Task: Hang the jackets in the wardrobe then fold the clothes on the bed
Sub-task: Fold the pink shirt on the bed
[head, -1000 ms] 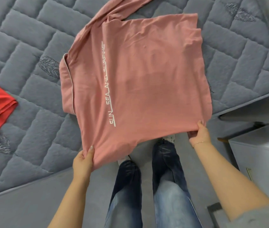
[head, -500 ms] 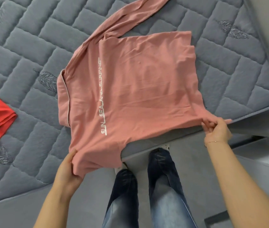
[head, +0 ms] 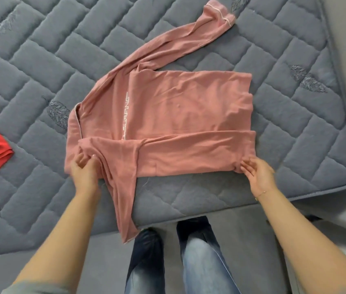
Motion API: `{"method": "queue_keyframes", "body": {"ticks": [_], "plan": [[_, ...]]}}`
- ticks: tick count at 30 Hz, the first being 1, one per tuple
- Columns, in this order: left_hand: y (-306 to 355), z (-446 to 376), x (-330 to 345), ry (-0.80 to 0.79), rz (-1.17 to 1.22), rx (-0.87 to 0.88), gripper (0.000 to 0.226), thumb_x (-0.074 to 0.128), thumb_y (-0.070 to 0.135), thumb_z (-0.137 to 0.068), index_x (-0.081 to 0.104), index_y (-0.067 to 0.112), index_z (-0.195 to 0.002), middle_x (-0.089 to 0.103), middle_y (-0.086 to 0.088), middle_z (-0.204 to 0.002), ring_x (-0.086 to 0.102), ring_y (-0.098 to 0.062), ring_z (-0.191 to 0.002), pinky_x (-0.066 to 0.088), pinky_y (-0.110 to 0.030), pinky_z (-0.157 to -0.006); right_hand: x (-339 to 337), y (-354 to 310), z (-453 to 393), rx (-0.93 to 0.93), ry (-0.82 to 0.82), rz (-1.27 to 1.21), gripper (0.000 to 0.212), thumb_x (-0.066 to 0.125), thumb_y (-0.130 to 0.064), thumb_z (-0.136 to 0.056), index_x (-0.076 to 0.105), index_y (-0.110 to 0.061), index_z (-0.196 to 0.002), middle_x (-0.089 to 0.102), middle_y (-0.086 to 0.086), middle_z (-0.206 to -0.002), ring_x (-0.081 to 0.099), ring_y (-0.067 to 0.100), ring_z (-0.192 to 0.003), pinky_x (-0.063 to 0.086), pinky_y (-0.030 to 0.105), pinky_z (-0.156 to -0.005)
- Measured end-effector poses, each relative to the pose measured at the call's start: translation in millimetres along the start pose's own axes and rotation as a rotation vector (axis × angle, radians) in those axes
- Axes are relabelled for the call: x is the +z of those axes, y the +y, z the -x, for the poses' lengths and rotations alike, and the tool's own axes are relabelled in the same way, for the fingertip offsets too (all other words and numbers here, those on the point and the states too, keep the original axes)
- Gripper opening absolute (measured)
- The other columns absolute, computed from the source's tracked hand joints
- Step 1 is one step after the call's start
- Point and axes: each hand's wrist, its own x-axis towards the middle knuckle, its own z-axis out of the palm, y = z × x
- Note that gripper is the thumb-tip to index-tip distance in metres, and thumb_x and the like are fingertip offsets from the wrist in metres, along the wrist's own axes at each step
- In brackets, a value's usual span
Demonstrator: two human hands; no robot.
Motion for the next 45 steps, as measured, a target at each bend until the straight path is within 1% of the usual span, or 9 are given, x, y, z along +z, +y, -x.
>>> {"method": "queue_keyframes", "body": {"ticks": [3,7,10,18,28,32,36,41,45], "plan": [[-35.4,48.8,20.5,0.151,-0.16,0.173,0.021,0.063,0.008,-0.089,0.056,0.011,-0.109,0.057,-0.007,-0.111,0.054,-0.016,-0.097,0.045,-0.017,-0.083,-27.1,30.4,3.3,0.076,0.139,0.048,0.011,0.052,-0.009,-0.097,0.062,-0.005,-0.101,0.063,0.017,-0.101,0.06,0.026,-0.096,0.055,0.025,-0.074],[-81.2,98.9,71.1,-0.205,0.162,-0.471,0.024,0.057,0.011,-0.098,0.057,0.007,-0.121,0.06,-0.011,-0.117,0.061,-0.021,-0.103,0.048,-0.029,-0.09,-35.8,32.7,-9.3,0.247,-0.058,-0.063,0.036,0.055,-0.03,-0.098,0.052,-0.007,-0.126,0.059,0.014,-0.118,0.057,0.024,-0.112,0.045,0.036,-0.099],[-89.4,100.7,108.0,-0.254,0.346,-0.65,0.041,0.052,0.022,-0.101,0.048,0.007,-0.139,0.054,-0.007,-0.128,0.052,-0.023,-0.125,0.042,-0.034,-0.105,-18.7,13.3,-21.9,0.267,-0.161,-0.152,0.028,0.058,-0.033,-0.096,0.06,-0.014,-0.117,0.066,0.006,-0.115,0.062,0.017,-0.108,0.049,0.03,-0.09],[-108.8,90.1,123.6,-0.054,0.374,-0.61,0.005,0.063,0.018,-0.095,0.058,0.017,-0.098,0.055,0.008,-0.082,0.053,0.0,-0.064,0.048,-0.027,-0.099,-68.9,-22.5,-45.1,0.107,0.026,-0.13,0.009,0.065,-0.009,-0.092,0.065,-0.014,-0.099,0.067,0.002,-0.099,0.063,0.012,-0.09,0.052,0.032,-0.088],[-95.1,99.4,72.0,-0.157,0.138,-0.495,0.02,0.057,0.014,-0.098,0.057,0.011,-0.118,0.063,-0.005,-0.112,0.061,-0.019,-0.106,0.049,-0.029,-0.089,-49.4,44.6,-3.5,0.238,0.048,-0.064,0.03,0.062,-0.01,-0.094,0.055,-0.006,-0.123,0.064,0.011,-0.106,0.059,0.024,-0.11,0.046,0.034,-0.095],[-86.6,90.0,6.7,0.042,-0.129,-0.144,0.021,0.069,0.015,-0.09,0.062,0.012,-0.11,0.066,-0.008,-0.113,0.061,-0.019,-0.104,0.052,-0.034,-0.092,-1.4,85.1,46.3,0.339,-0.156,0.068,0.021,0.062,-0.002,-0.092,0.059,-0.005,-0.113,0.067,0.015,-0.108,0.062,0.026,-0.107,0.048,0.036,-0.096],[-89.5,59.6,-44.4,0.147,-0.145,-0.159,0.036,0.07,0.02,-0.09,0.055,0.013,-0.122,0.06,-0.004,-0.124,0.058,-0.015,-0.107,0.046,-0.032,-0.1,59.3,122.6,87.9,0.304,-0.366,0.322,0.023,0.066,-0.01,-0.091,0.064,-0.008,-0.113,0.069,0.011,-0.113,0.065,0.022,-0.108,0.051,0.031,-0.092],[-79.3,7.9,-62.0,-0.076,0.121,-0.223,0.069,0.066,0.026,-0.094,0.023,0.031,-0.147,0.057,-0.01,-0.128,0.064,-0.017,-0.11,0.05,-0.033,-0.096,124.7,178.8,129.8,0.211,-0.541,0.691,0.034,0.073,-0.026,-0.087,0.058,-0.016,-0.116,0.068,0.004,-0.108,0.064,0.015,-0.103,0.051,0.022,-0.085],[-67.6,-31.3,-58.7,-0.247,0.066,-0.074,0.053,0.068,0.023,-0.092,0.038,0.029,-0.134,0.06,-0.012,-0.12,0.066,-0.022,-0.106,0.054,-0.038,-0.095,156.2,212.4,149.1,0.049,-0.517,0.78,0.015,0.069,-0.021,-0.09,0.065,-0.007,-0.092,0.064,-0.001,-0.083,0.057,0.008,-0.077,0.046,0.013,-0.067]]}}
